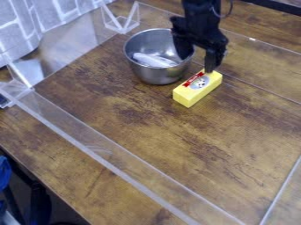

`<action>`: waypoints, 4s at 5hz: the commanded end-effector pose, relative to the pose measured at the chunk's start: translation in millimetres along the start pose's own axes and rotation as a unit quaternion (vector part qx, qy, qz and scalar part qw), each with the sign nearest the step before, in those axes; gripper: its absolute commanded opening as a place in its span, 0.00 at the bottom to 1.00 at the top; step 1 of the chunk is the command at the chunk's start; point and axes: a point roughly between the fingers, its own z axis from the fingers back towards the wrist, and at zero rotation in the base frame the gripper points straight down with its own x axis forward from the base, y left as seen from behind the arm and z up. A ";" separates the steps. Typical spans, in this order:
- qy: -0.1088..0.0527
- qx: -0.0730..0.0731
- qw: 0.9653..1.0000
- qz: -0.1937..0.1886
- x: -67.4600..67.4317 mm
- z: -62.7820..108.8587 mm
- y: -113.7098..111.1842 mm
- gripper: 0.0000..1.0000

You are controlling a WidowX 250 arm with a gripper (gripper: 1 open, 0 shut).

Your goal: Move the yellow butter to the right side of the table

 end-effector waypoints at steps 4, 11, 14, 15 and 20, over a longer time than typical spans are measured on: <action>-0.030 0.002 1.000 0.003 20.0 -5.9 -4.2 1.00; 0.004 -0.013 1.000 0.022 1.5 -50.5 -1.4 1.00; 0.025 -0.022 0.999 0.024 -6.2 -61.7 -6.1 1.00; 0.034 -0.025 0.999 0.024 -8.5 -63.2 -7.6 1.00; 0.073 -0.041 0.996 0.026 -11.3 -64.5 -14.8 1.00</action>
